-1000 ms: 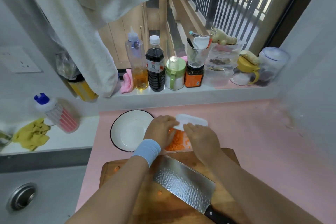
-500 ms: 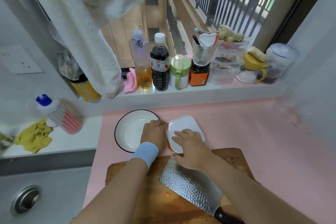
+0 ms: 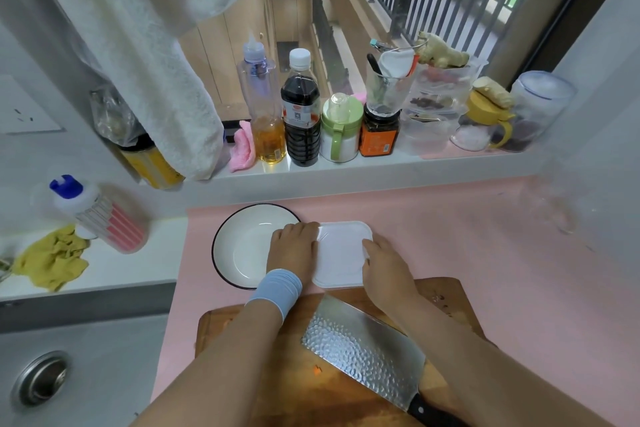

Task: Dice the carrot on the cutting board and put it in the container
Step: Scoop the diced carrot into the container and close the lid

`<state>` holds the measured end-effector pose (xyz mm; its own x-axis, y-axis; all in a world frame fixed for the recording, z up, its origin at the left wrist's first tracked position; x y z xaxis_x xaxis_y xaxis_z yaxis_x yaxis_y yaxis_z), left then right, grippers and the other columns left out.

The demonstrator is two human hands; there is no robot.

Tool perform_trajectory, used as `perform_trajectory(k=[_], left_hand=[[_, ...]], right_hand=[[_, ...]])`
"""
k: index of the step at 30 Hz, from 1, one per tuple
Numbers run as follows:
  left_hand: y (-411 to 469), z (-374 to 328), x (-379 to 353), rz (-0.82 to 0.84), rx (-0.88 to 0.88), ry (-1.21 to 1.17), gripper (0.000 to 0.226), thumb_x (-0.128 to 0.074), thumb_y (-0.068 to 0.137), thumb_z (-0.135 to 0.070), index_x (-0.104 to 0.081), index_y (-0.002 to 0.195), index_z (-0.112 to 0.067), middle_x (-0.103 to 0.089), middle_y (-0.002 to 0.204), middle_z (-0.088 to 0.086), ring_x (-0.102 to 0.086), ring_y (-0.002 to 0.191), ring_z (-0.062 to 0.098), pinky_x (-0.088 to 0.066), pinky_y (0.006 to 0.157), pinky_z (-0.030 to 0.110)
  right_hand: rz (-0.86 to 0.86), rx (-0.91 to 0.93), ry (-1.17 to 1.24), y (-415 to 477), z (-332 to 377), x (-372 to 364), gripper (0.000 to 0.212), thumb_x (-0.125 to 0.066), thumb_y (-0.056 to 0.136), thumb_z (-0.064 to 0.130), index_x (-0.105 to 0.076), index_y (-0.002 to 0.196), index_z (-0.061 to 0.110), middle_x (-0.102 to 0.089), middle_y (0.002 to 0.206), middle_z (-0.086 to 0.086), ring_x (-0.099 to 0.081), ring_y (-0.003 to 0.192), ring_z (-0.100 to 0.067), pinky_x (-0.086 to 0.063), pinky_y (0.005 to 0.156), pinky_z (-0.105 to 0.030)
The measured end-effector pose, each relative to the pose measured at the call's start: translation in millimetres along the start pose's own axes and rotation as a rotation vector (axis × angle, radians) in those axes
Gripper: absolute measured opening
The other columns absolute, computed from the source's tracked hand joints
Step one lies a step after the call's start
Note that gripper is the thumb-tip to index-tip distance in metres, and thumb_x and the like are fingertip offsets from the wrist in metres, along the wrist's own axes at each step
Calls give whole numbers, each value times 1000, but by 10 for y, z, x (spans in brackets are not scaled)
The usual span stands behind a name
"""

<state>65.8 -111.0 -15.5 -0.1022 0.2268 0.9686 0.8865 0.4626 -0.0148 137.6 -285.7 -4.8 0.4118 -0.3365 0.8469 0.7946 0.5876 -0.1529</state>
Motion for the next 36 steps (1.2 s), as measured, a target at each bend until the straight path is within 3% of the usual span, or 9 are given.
perform_trajectory(k=[5, 10, 13, 21, 27, 36], left_hand=[[78, -38, -26, 8, -12, 48, 30, -40, 98, -28, -46, 127, -26, -56, 126, -1, -45, 114, 25, -27, 99, 35], [22, -54, -99, -6, -2, 49, 46, -32, 100, -34, -32, 146, -25, -50, 132, 0, -39, 120, 25, -21, 107, 38], [-35, -26, -162, -18, -12, 59, 49, -31, 100, -36, -34, 147, -23, -49, 131, 0, -38, 119, 24, -18, 107, 38], [78, -89, -143, -45, 25, 78, 42, -28, 100, -23, -39, 140, -30, -54, 127, -5, -39, 119, 24, -12, 108, 38], [102, -97, -122, -1, -19, 161, 54, -38, 92, -13, -31, 143, -27, -48, 135, -2, -35, 126, 27, -9, 114, 43], [5, -36, -199, 11, 3, 109, 47, -26, 100, -23, -28, 147, -26, -49, 138, -6, -32, 132, 23, -2, 116, 45]], right_hand=[[-16, 11, 62, 32, 13, 79, 59, -46, 98, -1, -33, 154, 12, -34, 157, -4, -40, 139, -22, -32, 113, -25], [8, 31, 55, 54, -3, 71, 64, -49, 96, -5, -30, 155, 13, -28, 159, -3, -37, 140, -21, -32, 114, -27], [9, 55, 70, 26, -22, 31, 64, -50, 96, -3, -29, 155, 13, -24, 158, -3, -39, 137, -22, -36, 111, -26], [32, 1, 30, 80, -3, -9, 72, -52, 92, -6, -22, 155, 12, -13, 159, -3, -46, 131, -24, -46, 99, -27], [98, 41, -32, 106, -21, -21, 82, -53, 93, -2, -7, 159, 13, 8, 164, 2, -33, 142, -24, -44, 99, -23], [112, 43, 64, 151, -59, -78, 82, -48, 89, -11, -10, 159, 9, 2, 164, 2, -21, 148, -21, -34, 113, -26]])
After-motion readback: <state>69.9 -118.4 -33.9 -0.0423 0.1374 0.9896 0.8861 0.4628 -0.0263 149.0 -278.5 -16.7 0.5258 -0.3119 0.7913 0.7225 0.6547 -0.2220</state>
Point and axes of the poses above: each hand's wrist, its own y-axis towards the middle knuckle, its own x-axis out of the back of the hand, z = x × y, the point moved 1 cm from there along y, towards the middle knuckle
